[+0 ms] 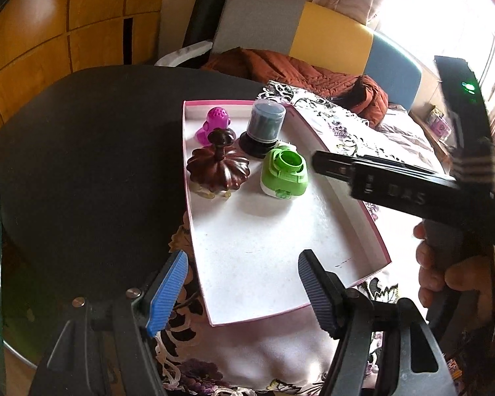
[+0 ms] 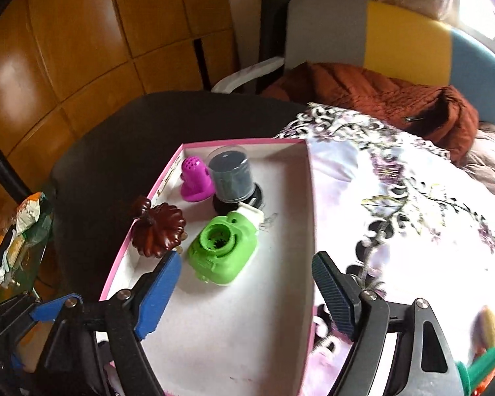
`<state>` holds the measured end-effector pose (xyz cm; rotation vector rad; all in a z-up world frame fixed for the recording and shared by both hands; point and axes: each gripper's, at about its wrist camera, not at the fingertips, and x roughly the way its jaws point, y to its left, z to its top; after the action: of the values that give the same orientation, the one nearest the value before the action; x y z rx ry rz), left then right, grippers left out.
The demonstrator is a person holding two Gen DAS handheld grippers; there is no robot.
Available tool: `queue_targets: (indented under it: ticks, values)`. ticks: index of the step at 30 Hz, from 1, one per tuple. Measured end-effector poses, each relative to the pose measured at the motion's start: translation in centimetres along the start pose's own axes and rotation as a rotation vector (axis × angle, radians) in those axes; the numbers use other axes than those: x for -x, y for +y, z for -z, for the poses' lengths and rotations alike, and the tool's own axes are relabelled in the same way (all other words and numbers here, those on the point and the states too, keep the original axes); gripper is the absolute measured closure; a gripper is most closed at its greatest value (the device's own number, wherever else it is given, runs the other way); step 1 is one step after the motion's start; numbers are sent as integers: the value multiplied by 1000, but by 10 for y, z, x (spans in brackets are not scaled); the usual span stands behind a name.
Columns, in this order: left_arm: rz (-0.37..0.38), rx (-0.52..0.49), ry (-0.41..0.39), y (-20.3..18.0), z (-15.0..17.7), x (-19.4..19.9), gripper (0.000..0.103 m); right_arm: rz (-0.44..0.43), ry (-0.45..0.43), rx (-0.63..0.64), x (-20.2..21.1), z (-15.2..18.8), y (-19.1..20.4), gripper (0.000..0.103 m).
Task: Organize rigid objects
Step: 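Lower the plug device into the tray beside the grey cylinder and open the right gripper, then reach the left gripper to the green plastic stand and grasp it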
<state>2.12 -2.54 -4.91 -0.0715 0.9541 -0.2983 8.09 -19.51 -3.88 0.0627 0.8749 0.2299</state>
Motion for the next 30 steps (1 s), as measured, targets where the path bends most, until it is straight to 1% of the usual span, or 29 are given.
queue_targets:
  ticks: [2,4,9,15,20,22,25,28,30]
  values:
    - [0,-4,-1,-1,1,1,33,16,-27,-10,11,3,-4,15]
    - [3,-11,-1,-3,1,1,33,31,-47,-22,21,6,-10,14]
    - [18,-33,-1,-11,1,3,33,77,-75,-46,42,14,-27,14]
    - [45,-61,4,-22,0,2,33,134,-99,-96,69,24,-63,12]
    - [69,-109,2,-40,-3,1,33,228,-128,-173,98,35,-113,12]
    - [93,-133,11,-51,-5,0,33,268,-139,-216,111,40,-135,12]
    - [122,-153,36,-67,-8,-5,33,348,-163,-302,134,51,-176,8]
    - [156,-180,58,-83,-9,-11,33,435,-192,-405,155,66,-220,7]
    - [181,-210,72,-98,-10,-14,33,509,-209,-494,168,81,-252,7]
